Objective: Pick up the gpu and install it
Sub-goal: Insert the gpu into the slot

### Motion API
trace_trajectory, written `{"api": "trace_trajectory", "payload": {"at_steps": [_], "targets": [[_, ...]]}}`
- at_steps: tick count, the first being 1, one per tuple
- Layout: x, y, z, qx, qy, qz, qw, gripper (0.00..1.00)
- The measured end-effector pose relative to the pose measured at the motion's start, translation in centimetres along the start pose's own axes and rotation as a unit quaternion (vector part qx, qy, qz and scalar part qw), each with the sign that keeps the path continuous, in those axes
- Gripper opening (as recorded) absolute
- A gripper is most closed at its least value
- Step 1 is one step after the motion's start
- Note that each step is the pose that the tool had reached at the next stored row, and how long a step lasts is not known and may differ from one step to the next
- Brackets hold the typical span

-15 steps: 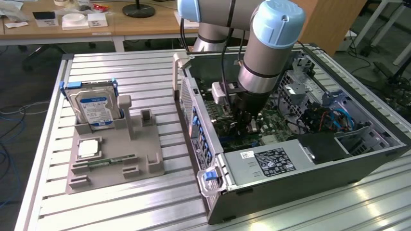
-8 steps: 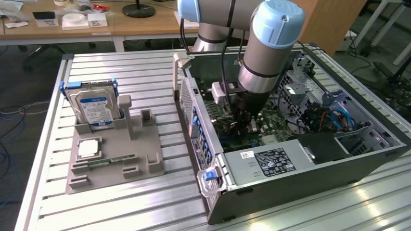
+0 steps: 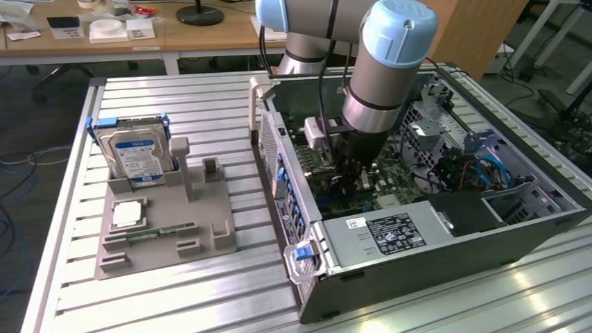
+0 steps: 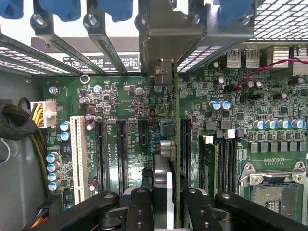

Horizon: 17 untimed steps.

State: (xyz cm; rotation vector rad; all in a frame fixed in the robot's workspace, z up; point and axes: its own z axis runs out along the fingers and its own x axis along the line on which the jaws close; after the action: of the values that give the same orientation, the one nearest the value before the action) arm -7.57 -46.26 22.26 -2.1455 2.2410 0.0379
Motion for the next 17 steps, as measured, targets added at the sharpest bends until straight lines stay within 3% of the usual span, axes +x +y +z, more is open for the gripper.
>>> {"api": "trace_trajectory", "payload": {"at_steps": [17], "targets": [[-0.01, 0.03, 0.18, -0.0001, 0.0000, 0.000, 1.0000, 0.28]]}}
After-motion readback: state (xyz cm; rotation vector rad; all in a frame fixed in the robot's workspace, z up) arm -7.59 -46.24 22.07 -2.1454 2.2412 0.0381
